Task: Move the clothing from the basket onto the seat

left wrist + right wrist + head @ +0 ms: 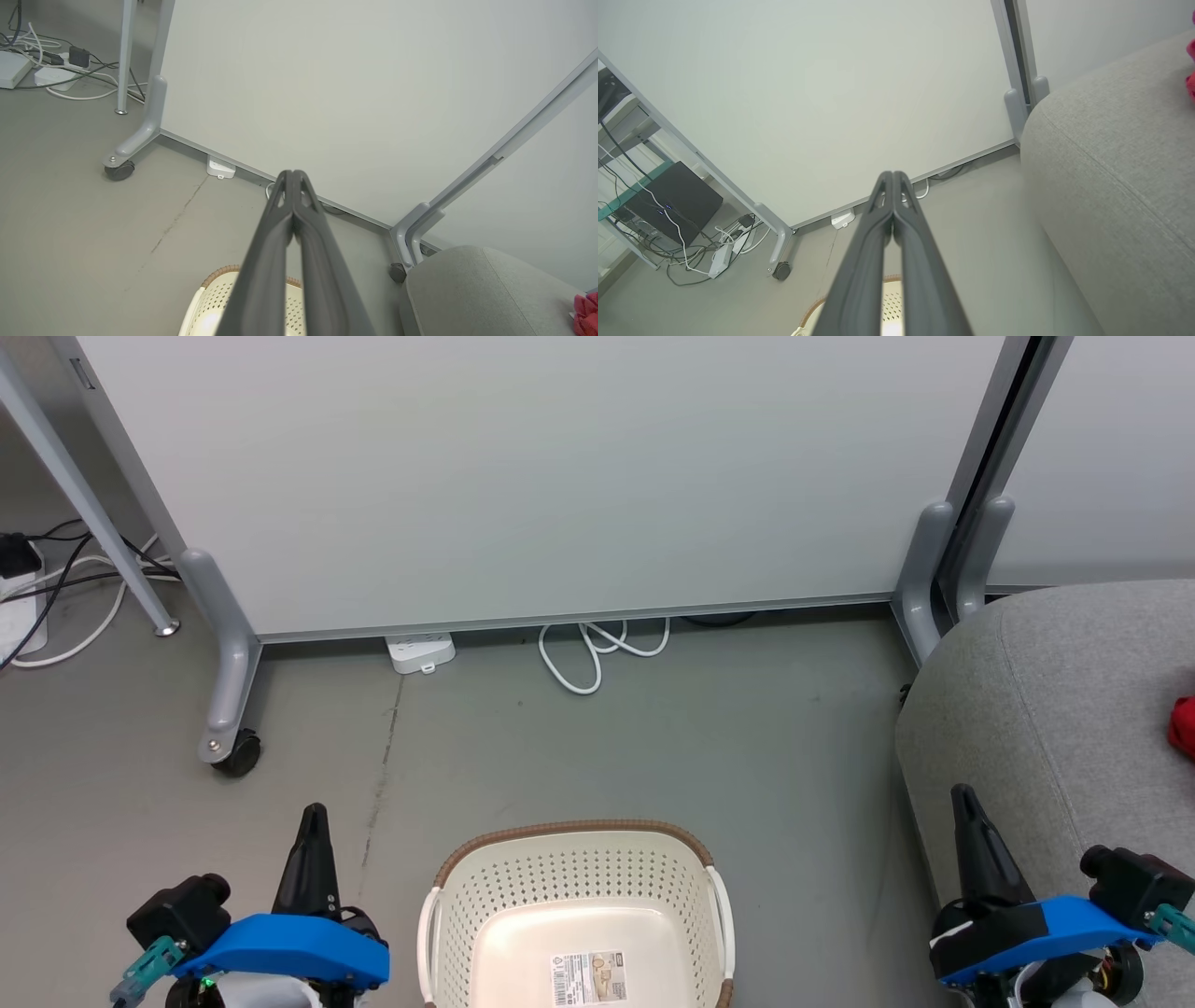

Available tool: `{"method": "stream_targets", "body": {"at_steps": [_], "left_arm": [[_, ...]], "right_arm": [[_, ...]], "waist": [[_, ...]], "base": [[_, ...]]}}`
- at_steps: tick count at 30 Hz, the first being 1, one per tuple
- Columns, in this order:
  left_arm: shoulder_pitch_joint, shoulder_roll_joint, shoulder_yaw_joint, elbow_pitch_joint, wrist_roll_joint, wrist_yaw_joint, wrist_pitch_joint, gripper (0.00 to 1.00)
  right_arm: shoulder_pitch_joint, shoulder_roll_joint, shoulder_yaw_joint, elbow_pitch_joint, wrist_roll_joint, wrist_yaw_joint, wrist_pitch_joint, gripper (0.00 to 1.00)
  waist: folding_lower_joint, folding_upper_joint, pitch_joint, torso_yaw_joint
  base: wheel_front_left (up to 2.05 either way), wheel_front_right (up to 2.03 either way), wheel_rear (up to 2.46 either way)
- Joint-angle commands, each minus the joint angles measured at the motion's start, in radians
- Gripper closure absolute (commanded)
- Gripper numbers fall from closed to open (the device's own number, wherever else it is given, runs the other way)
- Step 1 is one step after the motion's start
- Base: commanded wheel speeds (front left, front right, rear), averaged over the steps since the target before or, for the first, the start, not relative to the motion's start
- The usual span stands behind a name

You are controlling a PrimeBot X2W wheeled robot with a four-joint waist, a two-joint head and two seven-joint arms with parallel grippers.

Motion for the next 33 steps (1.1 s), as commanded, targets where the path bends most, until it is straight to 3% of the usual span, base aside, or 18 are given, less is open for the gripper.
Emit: {"method": "stream_targets", "body": {"at_steps": [1, 33], "left_arm": [[-0.023, 0.002, 0.011, -0.021, -0.037, -0.006, 0.008, 1.00], [-0.028, 0.002, 0.066, -0.058, -0.444, -0.021, 0.116, 1.00]], "right_arm": [[-0.011, -0.003, -0.005, -0.020, 0.043, 0.000, 0.010, 1.00], [-0.014, -0.003, -0.031, -0.049, 0.483, 0.000, 0.119, 1.00]], "waist": [[0.0000, -0.0001, 0.000, -0.001], [0.0000, -0.0001, -0.006, -0.030]], "base": [[0.00, 0.00, 0.00], [0.00, 0.00, 0.00]]}}
